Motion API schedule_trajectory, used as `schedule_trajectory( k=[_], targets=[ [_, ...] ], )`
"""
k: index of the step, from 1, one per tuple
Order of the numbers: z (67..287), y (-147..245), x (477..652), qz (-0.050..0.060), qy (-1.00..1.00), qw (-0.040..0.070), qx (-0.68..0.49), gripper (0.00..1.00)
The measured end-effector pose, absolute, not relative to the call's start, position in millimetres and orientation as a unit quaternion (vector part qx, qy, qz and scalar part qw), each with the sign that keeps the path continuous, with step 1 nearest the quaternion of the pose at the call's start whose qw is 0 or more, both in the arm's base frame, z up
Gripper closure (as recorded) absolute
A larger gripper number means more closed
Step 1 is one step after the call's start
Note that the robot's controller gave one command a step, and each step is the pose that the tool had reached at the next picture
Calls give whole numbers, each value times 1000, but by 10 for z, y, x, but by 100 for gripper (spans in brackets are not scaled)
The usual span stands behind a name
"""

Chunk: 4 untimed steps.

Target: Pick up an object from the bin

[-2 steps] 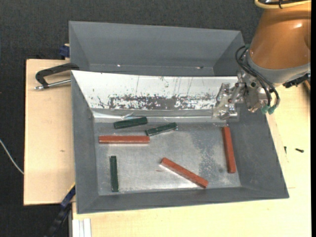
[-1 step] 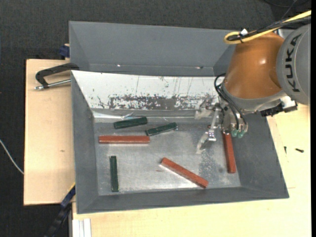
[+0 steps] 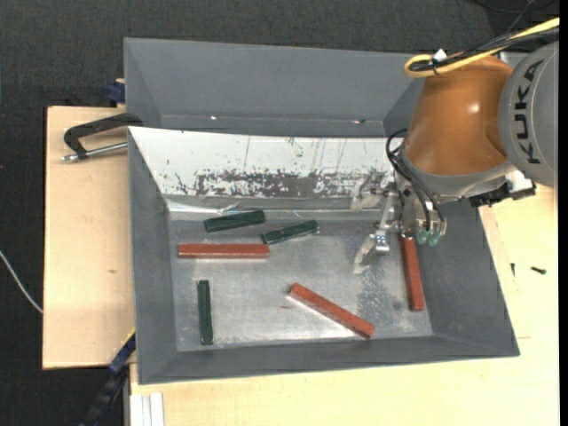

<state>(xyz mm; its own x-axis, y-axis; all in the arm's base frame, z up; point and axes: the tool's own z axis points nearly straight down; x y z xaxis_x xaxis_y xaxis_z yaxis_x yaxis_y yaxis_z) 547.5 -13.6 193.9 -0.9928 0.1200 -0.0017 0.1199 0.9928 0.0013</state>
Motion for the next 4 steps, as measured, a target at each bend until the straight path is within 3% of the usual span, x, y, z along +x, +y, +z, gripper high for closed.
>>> schedule_trajectory(
  k=[1, 2, 3, 4],
  targets=[
    [1479, 38, 5387, 0, 1000, 3, 25, 0],
    [804, 14, 4998, 1, 1000, 3, -7, 0],
    [781, 13, 4980, 0, 1000, 2, -11, 100],
    [782, 13, 4980, 0, 1000, 2, -11, 100]
  ],
)
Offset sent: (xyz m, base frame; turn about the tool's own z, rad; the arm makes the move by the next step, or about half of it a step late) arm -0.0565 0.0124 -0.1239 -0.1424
